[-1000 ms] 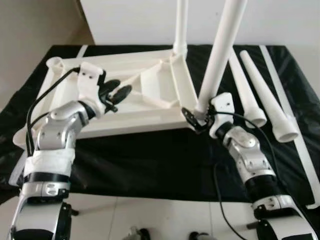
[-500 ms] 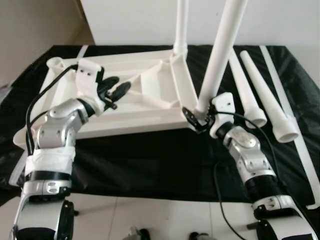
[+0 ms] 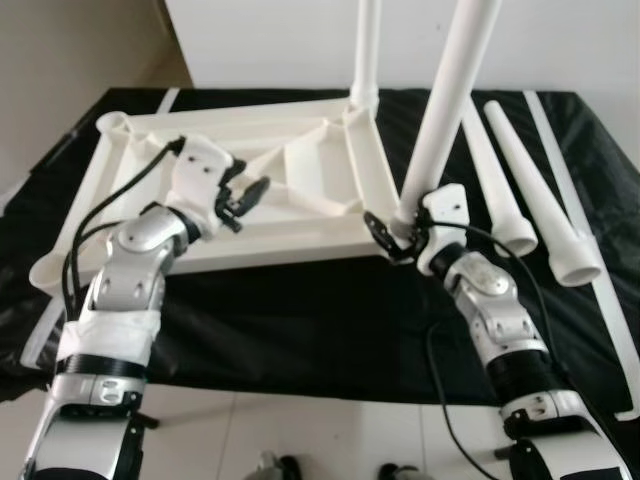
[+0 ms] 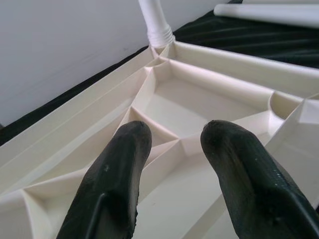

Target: Building children table

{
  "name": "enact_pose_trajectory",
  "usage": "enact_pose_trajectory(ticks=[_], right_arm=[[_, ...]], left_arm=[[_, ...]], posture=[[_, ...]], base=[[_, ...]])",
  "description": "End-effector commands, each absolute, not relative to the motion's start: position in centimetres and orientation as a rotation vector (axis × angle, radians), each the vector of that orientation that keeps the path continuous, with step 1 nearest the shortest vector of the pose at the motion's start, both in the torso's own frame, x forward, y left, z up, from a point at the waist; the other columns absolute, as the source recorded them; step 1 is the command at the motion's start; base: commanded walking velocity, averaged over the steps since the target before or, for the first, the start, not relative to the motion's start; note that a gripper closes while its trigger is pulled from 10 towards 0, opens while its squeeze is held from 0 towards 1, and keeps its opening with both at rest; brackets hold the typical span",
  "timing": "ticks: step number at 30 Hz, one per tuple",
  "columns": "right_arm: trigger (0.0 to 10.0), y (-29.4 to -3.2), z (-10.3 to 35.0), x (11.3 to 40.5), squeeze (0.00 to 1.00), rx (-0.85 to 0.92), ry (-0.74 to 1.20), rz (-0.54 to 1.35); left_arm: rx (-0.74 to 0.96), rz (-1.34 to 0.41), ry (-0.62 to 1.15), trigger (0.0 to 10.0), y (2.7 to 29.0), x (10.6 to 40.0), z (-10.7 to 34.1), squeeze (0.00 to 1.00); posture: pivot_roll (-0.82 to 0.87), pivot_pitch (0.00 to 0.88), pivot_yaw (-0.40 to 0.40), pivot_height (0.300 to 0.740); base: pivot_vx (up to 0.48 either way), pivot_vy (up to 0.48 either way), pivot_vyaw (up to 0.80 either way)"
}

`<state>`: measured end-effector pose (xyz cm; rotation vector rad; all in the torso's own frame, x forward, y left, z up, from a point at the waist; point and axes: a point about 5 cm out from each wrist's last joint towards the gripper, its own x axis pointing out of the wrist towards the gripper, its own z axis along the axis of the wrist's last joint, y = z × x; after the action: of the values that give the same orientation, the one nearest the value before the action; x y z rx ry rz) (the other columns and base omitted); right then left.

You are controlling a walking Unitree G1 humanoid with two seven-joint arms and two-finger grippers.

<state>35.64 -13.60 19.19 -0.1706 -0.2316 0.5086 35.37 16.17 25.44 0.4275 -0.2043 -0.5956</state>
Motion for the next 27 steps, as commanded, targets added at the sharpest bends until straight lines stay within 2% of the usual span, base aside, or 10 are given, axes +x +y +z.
enact_pose_trajectory(ticks=[1, 5, 6, 7, 27], right_arm=[[10.0, -13.68, 18.97, 35.51, 0.00, -0.159, -0.231, 0.510], [10.0, -13.74, 18.96, 35.52, 0.00, -0.160, -0.230, 0.508], [10.0, -13.77, 18.95, 35.52, 0.00, -0.160, -0.230, 0.507], [10.0, -13.78, 18.93, 35.51, 0.00, -0.160, -0.230, 0.506], [10.0, -13.97, 18.97, 35.57, 0.00, -0.161, -0.230, 0.503]], left_arm=[[0.463, -0.588, -0.204, 10.0, 16.32, 35.44, 25.45, 0.00], [0.471, -0.577, -0.205, 10.0, 16.43, 35.53, 25.55, 0.00], [0.475, -0.580, -0.217, 7.8, 16.46, 35.47, 25.66, 0.00], [0.478, -0.571, -0.229, 0.0, 16.53, 35.45, 25.69, 0.00], [0.491, -0.534, -0.232, 0.0, 17.19, 35.89, 25.72, 0.00]], posture=[[-0.06, 0.159, 0.084, 0.740], [-0.06, 0.158, 0.083, 0.740], [-0.06, 0.158, 0.083, 0.740], [-0.06, 0.158, 0.083, 0.740], [-0.06, 0.158, 0.083, 0.740]], base=[[0.000, 0.000, 0.00], [0.000, 0.000, 0.00], [0.000, 0.000, 0.00], [0.000, 0.000, 0.00], [0.000, 0.000, 0.00]])
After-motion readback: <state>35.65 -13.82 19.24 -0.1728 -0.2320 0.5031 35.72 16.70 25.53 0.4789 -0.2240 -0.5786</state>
